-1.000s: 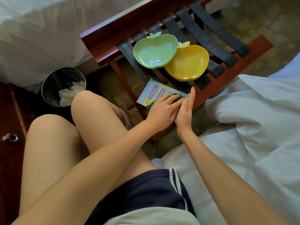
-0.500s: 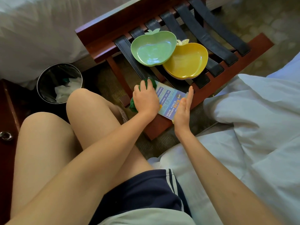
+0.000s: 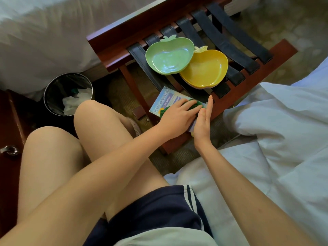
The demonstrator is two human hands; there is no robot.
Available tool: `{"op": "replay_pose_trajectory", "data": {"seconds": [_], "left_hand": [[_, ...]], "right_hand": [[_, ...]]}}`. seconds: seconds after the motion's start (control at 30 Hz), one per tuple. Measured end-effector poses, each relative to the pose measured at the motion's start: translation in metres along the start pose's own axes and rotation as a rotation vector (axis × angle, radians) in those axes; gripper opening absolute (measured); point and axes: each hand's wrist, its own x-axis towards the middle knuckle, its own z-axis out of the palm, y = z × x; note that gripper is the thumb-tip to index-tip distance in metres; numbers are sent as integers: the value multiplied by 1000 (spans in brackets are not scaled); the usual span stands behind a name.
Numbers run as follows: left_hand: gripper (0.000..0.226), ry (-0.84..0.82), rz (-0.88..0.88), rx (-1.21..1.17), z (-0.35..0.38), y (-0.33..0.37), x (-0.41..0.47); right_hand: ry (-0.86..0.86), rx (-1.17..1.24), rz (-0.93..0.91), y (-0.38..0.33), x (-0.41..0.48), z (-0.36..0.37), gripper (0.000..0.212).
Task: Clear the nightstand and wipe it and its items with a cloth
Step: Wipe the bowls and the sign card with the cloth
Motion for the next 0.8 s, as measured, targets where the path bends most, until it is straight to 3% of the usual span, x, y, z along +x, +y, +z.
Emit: {"op": "replay_pose_trajectory", "data": {"seconds": [0.1,0.27,0.37,0.43,0.63,0.8], "left_hand": [[41,-14,-50,-3,6,-24,-21],[52,-23,-525,12,7,-40,-13],[47,-66,-839,-28,6,-18,10],[46,-67,-930,-46,11,-5,22],[46,-48,-373,20,10,8,5],[46,-38,-257,-24,8,14,-30]], "right_hand": [[7,3,26,-1,1,1,46],[12,-5,18,-3,-1,4,52],[20,10,8,0,-1,5,44],[22,15,13,-2,0,5,39],[8,-28,-13,-5,-1,2,46],[-10,-64,6,-2,0,-2,48]]}}
